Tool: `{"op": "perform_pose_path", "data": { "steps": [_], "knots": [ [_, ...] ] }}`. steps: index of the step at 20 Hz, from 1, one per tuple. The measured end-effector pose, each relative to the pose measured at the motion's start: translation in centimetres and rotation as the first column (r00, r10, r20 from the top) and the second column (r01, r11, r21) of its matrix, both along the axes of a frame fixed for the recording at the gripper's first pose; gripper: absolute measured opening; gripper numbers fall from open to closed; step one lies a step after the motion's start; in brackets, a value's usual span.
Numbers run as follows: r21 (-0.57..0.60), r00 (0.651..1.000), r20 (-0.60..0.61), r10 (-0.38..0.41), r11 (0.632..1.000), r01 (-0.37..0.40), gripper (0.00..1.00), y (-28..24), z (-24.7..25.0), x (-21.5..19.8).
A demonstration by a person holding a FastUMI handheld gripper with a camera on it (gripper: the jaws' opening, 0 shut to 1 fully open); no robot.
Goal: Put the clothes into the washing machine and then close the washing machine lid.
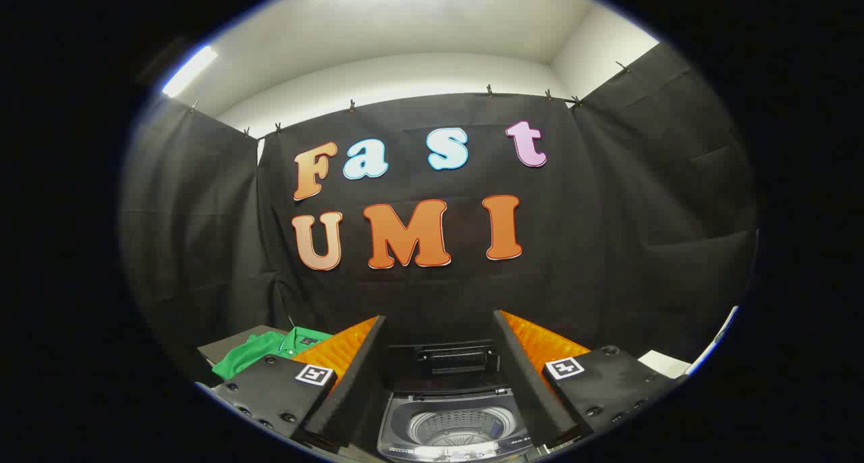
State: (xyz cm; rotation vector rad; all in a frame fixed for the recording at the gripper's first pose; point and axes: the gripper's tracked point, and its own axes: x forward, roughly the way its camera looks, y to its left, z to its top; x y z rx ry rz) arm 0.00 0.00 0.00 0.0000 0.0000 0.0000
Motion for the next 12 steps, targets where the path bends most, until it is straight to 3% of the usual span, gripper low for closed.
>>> {"op": "perform_pose_path", "data": {
  "steps": [12],
  "knots": [
    [0.015,1.0,0.019,0.012,1.0,-0.012,0.98,0.88,0.48,-0.41]
  ]
}}
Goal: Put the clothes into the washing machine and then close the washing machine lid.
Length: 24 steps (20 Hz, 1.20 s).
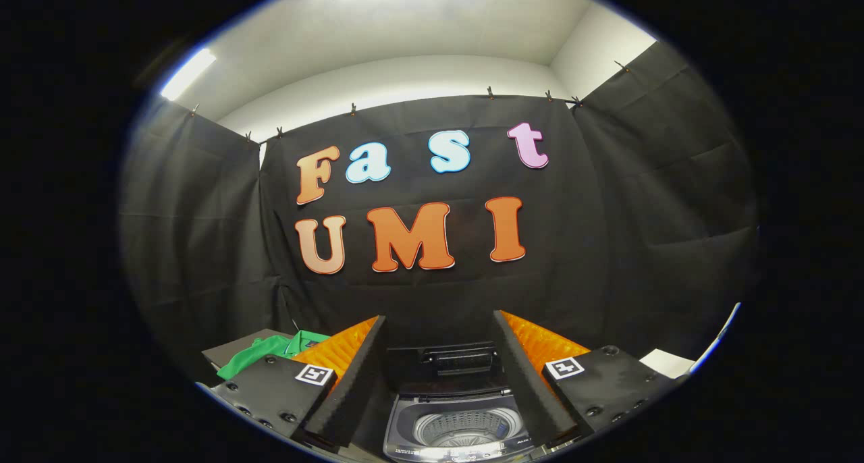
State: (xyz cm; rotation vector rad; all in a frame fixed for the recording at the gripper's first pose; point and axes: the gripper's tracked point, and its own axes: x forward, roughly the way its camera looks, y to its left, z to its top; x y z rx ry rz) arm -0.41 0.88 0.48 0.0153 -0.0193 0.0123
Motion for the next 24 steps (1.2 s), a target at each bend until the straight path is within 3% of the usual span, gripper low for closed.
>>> {"op": "perform_pose_path", "data": {
  "steps": [8,11,18,21,24],
  "knots": [
    [0.061,0.997,0.071,-0.022,0.998,0.018,0.98,1.1,1.4,0.1],
    [0.175,0.994,0.105,0.038,0.983,-0.056,0.98,4.0,2.0,0.7],
    [0.24,0.984,-0.139,0.11,0.968,-0.074,0.98,12.7,-4.2,5.9],
    [0.296,0.938,-0.237,0.253,0.938,-0.179,0.98,20.1,-7.0,7.3],
    [0.329,0.885,-0.338,0.321,0.921,-0.209,0.98,25.3,-10.7,9.0]
  ]
}}
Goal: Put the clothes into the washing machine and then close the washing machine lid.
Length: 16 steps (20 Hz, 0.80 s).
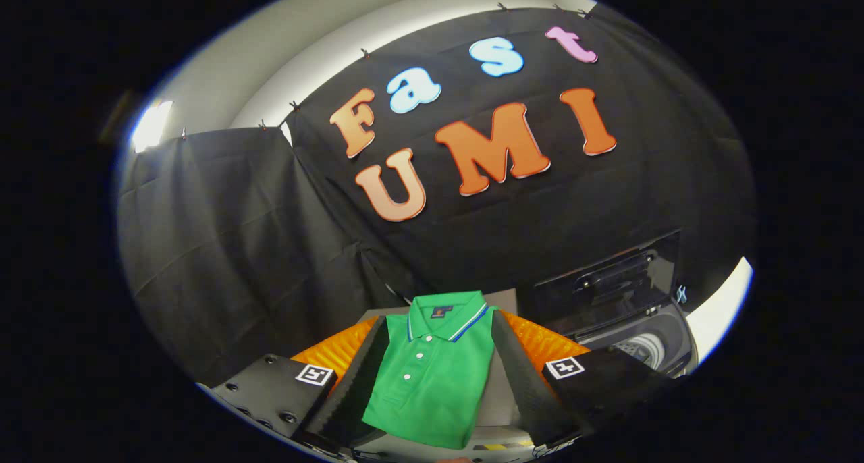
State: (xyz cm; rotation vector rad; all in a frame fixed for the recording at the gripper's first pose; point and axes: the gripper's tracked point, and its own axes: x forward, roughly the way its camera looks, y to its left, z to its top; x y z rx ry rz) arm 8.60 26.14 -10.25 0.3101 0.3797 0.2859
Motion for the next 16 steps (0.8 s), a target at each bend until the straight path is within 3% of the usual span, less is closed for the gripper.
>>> {"op": "perform_pose_path", "data": {
  "steps": [4,7,12,16],
  "knots": [
    [-0.146,0.982,-0.181,0.046,0.987,-0.073,0.99,5.1,-7.1,1.0],
    [-0.216,0.965,-0.253,0.074,0.968,-0.131,0.99,9.0,-11.0,1.8],
    [-0.275,0.941,-0.33,0.077,0.946,-0.174,0.99,11.2,-15.4,1.7],
    [-0.395,0.958,-0.265,0.111,0.894,-0.213,0.97,11.1,-15.8,1.5]
  ]
}}
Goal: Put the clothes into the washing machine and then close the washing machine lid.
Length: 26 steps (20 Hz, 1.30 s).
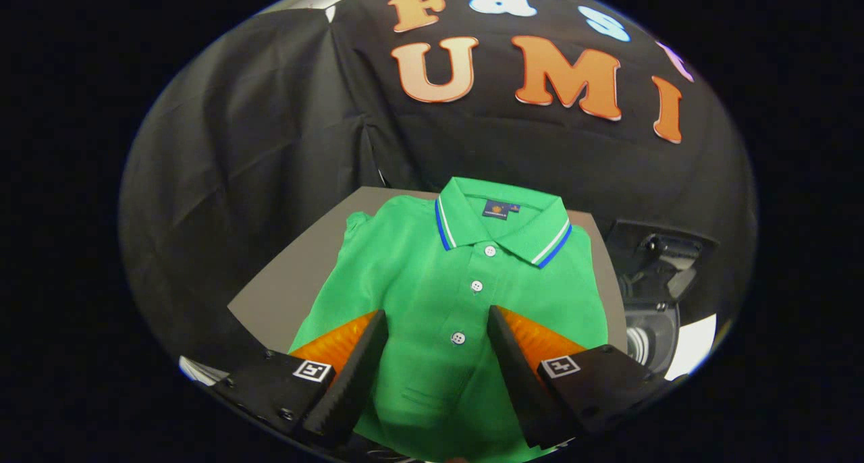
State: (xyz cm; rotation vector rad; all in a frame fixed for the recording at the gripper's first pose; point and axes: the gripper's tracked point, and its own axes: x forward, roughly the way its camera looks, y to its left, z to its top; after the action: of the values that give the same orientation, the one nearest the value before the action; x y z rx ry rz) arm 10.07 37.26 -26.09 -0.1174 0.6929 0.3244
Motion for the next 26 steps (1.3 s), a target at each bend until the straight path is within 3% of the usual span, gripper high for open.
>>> {"op": "perform_pose_path", "data": {
  "steps": [5,6,7,10,11,12,17,21,26],
  "knots": [
    [0.016,1.0,0.004,0.021,1.0,-0.021,0.94,-0.3,-0.3,-0.2],
    [0.012,0.999,0.007,0.032,0.999,-0.032,0.87,-0.2,-0.1,-0.3],
    [0.011,0.999,0.006,0.046,0.999,-0.046,0.87,-0.1,-0.3,-0.3],
    [0.019,0.997,0.028,0.075,0.997,-0.075,0.63,-0.3,-0.2,-0.2],
    [0.026,0.997,0.03,0.073,0.997,-0.074,0.62,-0.2,-0.2,-0.5],
    [0.023,0.996,0.034,0.08,0.996,-0.081,0.47,-0.2,-0.4,-0.6],
    [0.048,0.995,0.07,0.068,0.996,-0.072,0.24,-0.5,0.1,-0.8],
    [0.031,0.99,0.137,0.032,0.999,-0.037,0.18,-1.5,1.0,-0.8],
    [0.056,0.944,0.328,0.013,0.998,-0.033,0.18,-3.1,5.4,-1.4]
  ]
}}
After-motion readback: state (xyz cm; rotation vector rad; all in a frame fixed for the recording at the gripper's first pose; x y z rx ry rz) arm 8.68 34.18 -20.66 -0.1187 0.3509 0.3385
